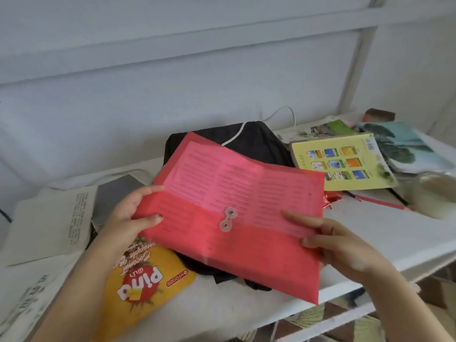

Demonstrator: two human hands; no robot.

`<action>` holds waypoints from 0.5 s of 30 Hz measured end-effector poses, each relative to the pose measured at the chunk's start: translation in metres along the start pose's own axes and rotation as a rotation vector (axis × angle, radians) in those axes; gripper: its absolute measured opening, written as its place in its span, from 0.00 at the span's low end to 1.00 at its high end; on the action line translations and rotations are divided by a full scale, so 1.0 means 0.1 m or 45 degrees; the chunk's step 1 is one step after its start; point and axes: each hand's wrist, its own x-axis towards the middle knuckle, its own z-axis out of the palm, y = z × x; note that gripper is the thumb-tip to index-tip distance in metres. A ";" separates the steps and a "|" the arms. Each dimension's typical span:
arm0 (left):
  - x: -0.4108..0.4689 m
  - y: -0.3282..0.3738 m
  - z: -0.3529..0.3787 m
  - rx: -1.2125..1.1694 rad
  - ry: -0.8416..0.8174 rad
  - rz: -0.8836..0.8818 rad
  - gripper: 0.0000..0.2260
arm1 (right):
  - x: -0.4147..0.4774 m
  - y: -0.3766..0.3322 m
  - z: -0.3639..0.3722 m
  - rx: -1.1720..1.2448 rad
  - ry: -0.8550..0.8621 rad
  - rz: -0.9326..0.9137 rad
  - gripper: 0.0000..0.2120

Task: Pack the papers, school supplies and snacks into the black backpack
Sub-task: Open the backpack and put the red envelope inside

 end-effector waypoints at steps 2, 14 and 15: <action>0.05 0.02 -0.03 -0.032 -0.009 0.057 0.27 | -0.10 0.08 0.11 0.053 0.071 -0.033 0.25; 0.54 0.03 0.18 -0.004 -0.066 0.147 0.27 | -0.58 0.30 0.70 0.640 0.512 -0.251 0.29; 0.55 0.01 0.24 0.019 0.012 0.154 0.28 | -0.61 0.31 0.72 0.678 0.550 -0.265 0.28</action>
